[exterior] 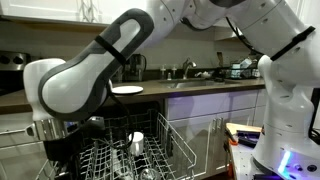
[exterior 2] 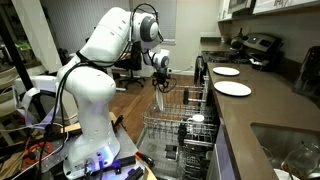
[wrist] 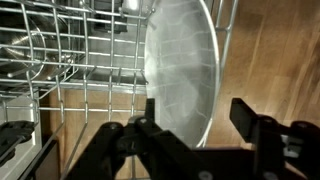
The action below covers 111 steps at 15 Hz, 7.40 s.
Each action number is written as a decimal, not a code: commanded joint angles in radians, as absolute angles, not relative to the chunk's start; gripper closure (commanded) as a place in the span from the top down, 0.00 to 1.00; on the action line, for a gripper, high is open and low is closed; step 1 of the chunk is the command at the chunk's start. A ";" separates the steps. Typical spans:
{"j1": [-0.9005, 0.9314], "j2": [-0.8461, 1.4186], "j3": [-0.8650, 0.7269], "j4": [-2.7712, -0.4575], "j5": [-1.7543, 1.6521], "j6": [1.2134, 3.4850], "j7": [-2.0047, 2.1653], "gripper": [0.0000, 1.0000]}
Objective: Remove the plate from the plate dryer and put it on top of the plate on right of the counter
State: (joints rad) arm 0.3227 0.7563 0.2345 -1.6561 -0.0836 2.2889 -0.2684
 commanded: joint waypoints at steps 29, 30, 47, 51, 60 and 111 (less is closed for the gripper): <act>0.129 0.435 0.345 -2.064 0.080 2.456 -0.363 0.34; 0.136 0.436 0.341 -2.058 0.077 2.452 -0.359 0.39; 0.175 0.579 0.330 -1.913 0.019 2.451 -0.410 1.00; 0.179 0.624 0.331 -1.871 0.016 2.443 -0.420 1.00; 0.174 0.692 0.338 -1.826 0.016 2.449 -0.436 0.63; 0.122 0.648 0.389 -1.877 0.059 2.415 -0.498 0.99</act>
